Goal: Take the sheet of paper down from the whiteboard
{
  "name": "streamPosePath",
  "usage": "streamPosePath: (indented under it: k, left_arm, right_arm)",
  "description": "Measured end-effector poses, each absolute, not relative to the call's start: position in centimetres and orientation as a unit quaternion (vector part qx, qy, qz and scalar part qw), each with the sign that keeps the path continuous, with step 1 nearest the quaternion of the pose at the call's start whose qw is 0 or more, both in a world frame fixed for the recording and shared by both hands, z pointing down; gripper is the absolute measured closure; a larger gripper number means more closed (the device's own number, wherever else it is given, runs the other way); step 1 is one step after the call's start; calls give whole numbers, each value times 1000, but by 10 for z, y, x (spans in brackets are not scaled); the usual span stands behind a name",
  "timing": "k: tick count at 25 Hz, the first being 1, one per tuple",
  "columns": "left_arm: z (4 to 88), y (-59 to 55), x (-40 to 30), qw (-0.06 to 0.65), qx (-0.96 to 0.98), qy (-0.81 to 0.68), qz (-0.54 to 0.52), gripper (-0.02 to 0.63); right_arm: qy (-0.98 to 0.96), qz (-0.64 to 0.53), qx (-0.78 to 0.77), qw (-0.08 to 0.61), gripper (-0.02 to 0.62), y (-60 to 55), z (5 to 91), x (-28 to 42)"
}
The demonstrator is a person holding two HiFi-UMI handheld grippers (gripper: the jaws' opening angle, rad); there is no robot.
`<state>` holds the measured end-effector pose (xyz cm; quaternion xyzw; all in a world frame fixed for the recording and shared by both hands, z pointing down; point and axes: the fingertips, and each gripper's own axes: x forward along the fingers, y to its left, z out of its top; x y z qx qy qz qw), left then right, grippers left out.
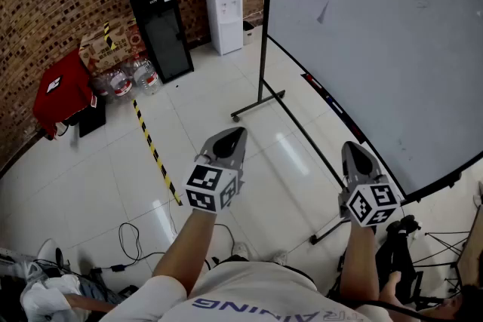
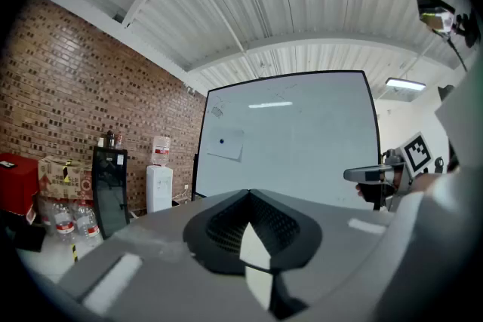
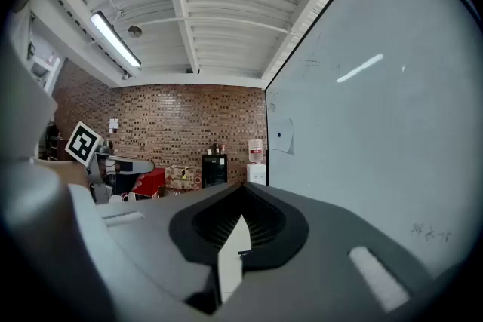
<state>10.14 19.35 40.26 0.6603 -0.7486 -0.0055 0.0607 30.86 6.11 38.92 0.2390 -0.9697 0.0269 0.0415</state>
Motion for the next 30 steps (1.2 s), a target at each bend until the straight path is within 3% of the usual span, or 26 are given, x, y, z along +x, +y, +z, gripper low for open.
streamPosePath:
  k: [16,30]
  left_arm:
    - [414,182,23,67,667,-742,-16,600]
    - [405,2,-55,53,666,-744,-3,600]
  right_arm:
    - [-970,22,238,45,589,56,396,228]
    - [-973,14,229,9,589,-123,378,140]
